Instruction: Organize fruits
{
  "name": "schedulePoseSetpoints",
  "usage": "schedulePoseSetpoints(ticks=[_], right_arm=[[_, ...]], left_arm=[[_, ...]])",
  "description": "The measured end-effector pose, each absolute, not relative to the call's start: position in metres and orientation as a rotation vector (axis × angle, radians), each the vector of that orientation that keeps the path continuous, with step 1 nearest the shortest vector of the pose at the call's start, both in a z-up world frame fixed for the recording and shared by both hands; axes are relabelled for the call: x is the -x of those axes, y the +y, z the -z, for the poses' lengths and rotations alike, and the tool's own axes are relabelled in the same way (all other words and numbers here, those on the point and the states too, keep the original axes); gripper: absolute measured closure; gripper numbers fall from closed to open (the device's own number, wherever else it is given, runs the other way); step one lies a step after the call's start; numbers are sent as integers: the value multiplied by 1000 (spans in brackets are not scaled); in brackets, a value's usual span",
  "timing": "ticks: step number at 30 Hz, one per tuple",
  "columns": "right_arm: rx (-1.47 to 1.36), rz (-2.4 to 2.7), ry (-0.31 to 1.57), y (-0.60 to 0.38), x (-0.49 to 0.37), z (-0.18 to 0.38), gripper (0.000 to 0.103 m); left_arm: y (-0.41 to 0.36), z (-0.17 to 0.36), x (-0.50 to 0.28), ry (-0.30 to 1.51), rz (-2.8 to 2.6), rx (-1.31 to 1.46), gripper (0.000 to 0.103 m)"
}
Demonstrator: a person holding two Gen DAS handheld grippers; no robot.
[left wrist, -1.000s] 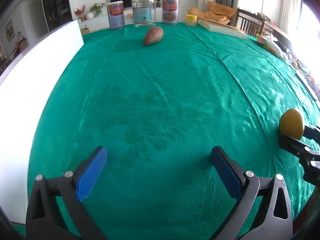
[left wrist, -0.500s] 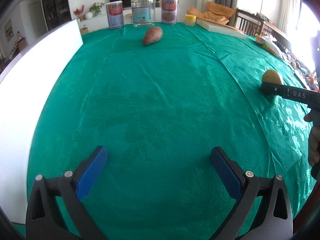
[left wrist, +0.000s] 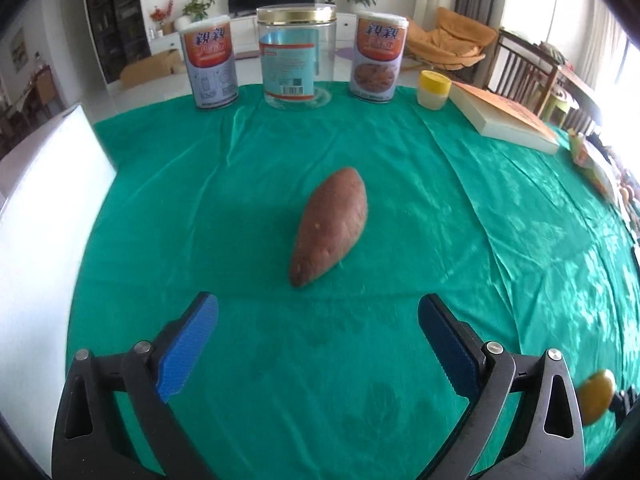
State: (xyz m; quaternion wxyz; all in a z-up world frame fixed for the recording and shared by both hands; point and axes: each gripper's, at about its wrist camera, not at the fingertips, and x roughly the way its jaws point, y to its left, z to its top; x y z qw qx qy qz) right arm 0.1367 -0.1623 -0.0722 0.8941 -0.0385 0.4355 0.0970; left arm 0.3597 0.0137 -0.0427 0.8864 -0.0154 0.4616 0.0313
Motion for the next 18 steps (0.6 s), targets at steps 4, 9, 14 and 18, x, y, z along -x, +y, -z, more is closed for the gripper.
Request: schedulePoseSetpoints(ticks=[4, 9, 14, 18], right_arm=[[74, -201, 903, -164, -137, 72, 17], [52, -211, 903, -166, -138, 72, 14], [37, -213, 901, -168, -138, 72, 14], [33, -216, 900, -169, -138, 71, 14]], left_arm=[[2, 57, -404, 972, -94, -51, 4], [4, 60, -405, 960, -51, -12, 62], [14, 57, -352, 993, -63, 20, 62], [16, 50, -268, 1041, -16, 61, 62]])
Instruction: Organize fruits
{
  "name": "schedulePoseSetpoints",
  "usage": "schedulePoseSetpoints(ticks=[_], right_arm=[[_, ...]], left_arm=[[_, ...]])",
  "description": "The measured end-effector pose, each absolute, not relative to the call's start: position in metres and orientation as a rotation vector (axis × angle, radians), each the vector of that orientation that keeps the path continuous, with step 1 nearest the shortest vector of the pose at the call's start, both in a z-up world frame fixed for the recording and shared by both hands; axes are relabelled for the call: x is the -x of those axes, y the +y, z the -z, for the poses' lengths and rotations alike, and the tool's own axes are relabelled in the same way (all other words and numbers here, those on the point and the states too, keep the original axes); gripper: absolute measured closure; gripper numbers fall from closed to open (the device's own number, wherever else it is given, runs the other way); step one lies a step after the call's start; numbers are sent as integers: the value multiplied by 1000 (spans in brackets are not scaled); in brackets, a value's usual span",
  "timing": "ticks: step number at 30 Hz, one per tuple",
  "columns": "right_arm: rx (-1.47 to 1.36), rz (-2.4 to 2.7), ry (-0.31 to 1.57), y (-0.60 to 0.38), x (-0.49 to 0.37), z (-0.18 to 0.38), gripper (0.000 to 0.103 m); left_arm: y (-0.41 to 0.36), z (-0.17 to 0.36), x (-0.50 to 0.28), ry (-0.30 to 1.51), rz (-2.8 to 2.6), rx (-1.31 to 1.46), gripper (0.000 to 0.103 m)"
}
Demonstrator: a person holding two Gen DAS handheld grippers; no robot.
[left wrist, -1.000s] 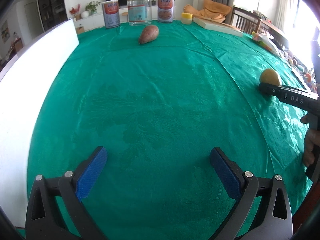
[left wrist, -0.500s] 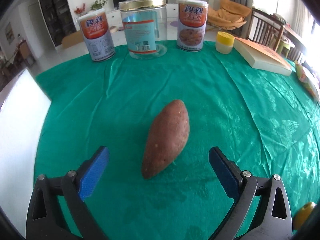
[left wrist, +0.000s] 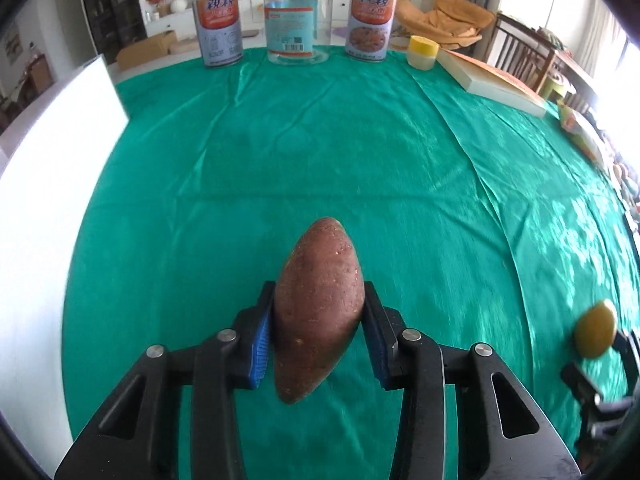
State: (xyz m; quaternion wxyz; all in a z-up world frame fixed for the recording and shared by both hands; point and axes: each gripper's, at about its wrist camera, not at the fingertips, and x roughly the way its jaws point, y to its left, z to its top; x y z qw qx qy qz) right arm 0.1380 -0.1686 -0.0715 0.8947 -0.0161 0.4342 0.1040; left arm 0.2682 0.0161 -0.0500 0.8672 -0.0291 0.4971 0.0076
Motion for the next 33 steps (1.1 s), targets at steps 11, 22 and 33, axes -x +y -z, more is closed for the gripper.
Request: schedulePoseSetpoints(ticks=[11, 22, 33], right_arm=[[44, -146, 919, -173, -102, 72, 11], [63, -64, 942, -176, -72, 76, 0], [62, -64, 942, -175, -73, 76, 0]], left_arm=[[-2, 55, -131, 955, -39, 110, 14], [3, 68, -141, 927, -91, 32, 1], [3, 69, -139, 923, -97, 28, 1]])
